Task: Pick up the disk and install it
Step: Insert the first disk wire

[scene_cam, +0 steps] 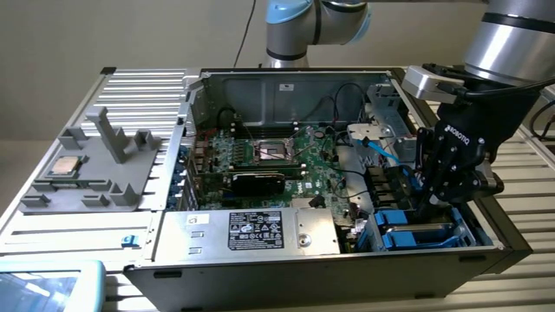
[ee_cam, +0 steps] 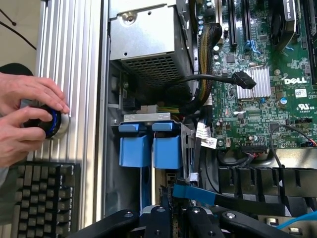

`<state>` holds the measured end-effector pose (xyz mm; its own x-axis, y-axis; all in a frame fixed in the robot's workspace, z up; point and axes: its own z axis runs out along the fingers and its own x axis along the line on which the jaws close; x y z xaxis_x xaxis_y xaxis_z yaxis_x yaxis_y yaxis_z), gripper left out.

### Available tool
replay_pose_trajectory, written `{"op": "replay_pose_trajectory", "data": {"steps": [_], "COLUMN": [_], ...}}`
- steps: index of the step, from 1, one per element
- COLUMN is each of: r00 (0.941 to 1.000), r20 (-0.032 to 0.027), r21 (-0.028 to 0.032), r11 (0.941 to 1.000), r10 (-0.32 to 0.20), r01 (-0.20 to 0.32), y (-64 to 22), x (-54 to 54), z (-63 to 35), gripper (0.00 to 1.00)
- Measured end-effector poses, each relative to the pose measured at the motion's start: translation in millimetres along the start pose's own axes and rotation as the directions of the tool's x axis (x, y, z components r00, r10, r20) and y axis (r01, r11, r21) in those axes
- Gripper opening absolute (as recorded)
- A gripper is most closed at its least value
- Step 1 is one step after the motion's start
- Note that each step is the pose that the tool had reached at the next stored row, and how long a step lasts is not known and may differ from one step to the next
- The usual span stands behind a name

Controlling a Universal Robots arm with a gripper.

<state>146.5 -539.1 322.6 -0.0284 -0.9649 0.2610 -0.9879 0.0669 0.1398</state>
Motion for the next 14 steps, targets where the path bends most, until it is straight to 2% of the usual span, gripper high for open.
{"op": "replay_pose_trajectory", "data": {"steps": [14], "r00": [1.0000], "r20": [0.0000], "r21": [-0.0013], "r11": [1.0000], "r10": [-0.001], "r01": [0.001], "y": [-1.8], "x": [-0.6], "z": [1.8], "gripper": [0.16]}}
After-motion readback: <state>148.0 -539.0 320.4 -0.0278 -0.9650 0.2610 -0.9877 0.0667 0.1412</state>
